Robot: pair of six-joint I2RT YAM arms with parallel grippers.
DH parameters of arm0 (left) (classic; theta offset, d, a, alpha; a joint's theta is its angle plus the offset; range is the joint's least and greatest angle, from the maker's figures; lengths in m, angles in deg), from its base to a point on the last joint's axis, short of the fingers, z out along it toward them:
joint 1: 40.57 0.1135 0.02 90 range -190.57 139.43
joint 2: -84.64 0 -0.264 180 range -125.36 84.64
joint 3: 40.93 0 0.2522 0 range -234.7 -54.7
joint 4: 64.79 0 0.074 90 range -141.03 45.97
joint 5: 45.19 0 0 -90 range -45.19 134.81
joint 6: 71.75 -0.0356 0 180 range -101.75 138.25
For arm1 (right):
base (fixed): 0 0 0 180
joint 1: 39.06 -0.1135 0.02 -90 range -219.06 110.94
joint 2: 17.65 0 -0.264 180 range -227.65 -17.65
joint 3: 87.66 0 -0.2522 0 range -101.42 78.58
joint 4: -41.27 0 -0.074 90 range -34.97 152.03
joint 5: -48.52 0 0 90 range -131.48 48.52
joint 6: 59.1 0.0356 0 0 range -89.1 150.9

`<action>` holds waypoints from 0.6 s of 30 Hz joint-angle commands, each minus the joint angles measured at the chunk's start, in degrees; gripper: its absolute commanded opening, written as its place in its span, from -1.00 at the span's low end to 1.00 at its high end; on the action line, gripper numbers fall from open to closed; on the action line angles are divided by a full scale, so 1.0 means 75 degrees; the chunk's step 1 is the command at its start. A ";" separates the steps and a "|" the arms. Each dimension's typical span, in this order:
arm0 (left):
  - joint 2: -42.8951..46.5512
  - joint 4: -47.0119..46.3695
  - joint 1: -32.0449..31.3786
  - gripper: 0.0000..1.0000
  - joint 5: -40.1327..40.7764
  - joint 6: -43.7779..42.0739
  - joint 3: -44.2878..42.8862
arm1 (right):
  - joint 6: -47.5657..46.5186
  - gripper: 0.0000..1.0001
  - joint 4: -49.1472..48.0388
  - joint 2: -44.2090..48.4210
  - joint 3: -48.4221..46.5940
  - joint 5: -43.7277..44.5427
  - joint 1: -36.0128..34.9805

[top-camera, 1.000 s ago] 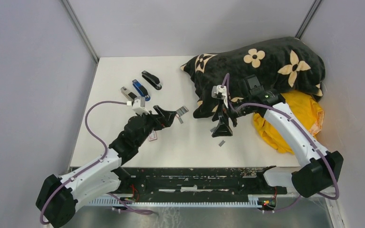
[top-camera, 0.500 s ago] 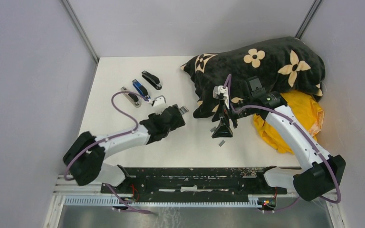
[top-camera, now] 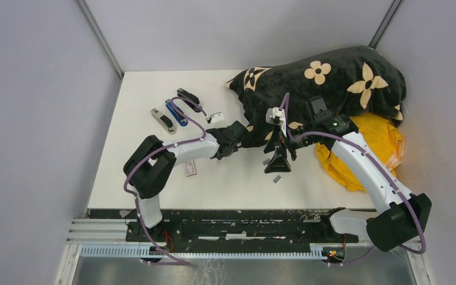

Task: Unload the staples from the stapler
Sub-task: Move the staple to the center of the board.

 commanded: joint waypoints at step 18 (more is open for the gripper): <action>-0.0923 0.0093 -0.0024 0.04 -0.0019 -0.0318 -0.0936 | -0.0115 0.92 0.0002 -0.0010 0.0027 -0.0255 -0.0064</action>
